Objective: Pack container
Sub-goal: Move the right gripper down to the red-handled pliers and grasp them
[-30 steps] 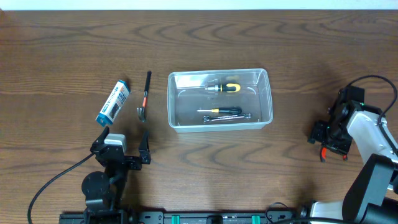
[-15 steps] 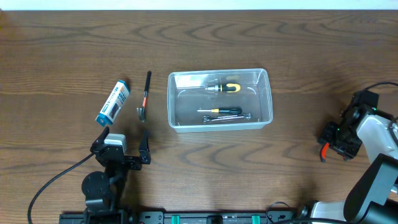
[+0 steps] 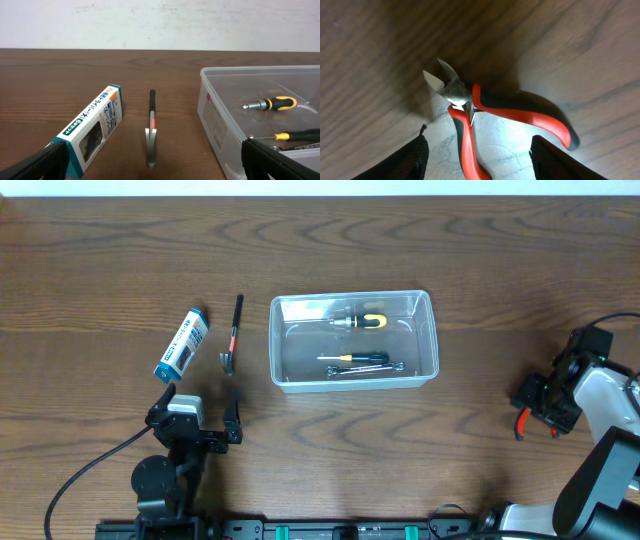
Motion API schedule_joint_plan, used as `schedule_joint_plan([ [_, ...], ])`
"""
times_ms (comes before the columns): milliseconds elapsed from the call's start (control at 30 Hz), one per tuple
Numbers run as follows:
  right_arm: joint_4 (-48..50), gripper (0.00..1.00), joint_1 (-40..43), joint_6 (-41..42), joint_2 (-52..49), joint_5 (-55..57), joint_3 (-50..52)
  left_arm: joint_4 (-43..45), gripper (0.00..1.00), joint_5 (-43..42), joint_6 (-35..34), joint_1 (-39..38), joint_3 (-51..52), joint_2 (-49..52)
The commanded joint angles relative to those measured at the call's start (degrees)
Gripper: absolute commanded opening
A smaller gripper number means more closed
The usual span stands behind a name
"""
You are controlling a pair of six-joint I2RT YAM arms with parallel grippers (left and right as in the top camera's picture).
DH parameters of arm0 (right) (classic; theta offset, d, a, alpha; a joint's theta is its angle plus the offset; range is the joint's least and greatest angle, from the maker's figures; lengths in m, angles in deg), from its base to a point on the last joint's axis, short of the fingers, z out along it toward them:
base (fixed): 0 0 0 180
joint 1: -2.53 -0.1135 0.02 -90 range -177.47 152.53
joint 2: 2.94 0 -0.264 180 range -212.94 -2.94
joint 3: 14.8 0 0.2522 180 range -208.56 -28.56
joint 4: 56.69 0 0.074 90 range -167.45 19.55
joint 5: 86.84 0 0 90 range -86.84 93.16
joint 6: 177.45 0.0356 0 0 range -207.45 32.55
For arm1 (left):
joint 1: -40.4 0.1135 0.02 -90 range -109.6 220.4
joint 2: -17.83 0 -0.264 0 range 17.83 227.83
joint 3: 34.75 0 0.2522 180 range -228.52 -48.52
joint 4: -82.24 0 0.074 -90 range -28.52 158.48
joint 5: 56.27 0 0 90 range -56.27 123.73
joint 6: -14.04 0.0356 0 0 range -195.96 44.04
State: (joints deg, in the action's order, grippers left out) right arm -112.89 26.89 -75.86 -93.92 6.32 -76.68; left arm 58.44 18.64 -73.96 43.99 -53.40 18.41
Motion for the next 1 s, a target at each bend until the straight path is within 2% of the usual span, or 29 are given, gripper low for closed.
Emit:
schedule_joint_plan([
  [0, 1.2, 0.65, 0.3, 0.7, 1.0, -0.7, 2.6, -0.3, 0.98, -0.8, 1.0, 0.2, 0.7, -0.3],
  [167, 2.6, 0.64, 0.3, 1.3, 1.0, -0.7, 4.7, -0.3, 0.98, -0.8, 1.0, 0.2, 0.7, -0.3],
  [300, 3.1, 0.57, 0.3, 1.3, 1.0, -1.1, 5.0, -0.3, 0.98, -0.8, 1.0, 0.2, 0.7, -0.3],
  [467, 3.3, 0.46, 0.3, 1.2, 1.0, -1.1, 5.0, -0.3, 0.98, -0.8, 1.0, 0.2, 0.7, -0.3],
  [600, 3.5, 0.3, 0.3, 1.2, 1.0, -1.6, 5.0, -0.3, 0.98, -0.8, 1.0, 0.2, 0.7, -0.3],
  [833, 3.7, 0.11, 0.3, 1.2, 1.0, -1.7, 5.0, -0.3, 0.98, -0.8, 1.0, 0.2, 0.7, -0.3],
  [900, 3.7, 0.02, 0.3, 1.2, 1.0, -1.7, 5.0, -0.3, 0.98, -0.8, 1.0, 0.2, 0.7, -0.3],
  [967, 3.7, 0.01, 0.3, 1.2, 1.0, -1.8, 5.0, -0.3, 0.98, -0.8, 1.0, 0.2, 0.7, -0.3],
])
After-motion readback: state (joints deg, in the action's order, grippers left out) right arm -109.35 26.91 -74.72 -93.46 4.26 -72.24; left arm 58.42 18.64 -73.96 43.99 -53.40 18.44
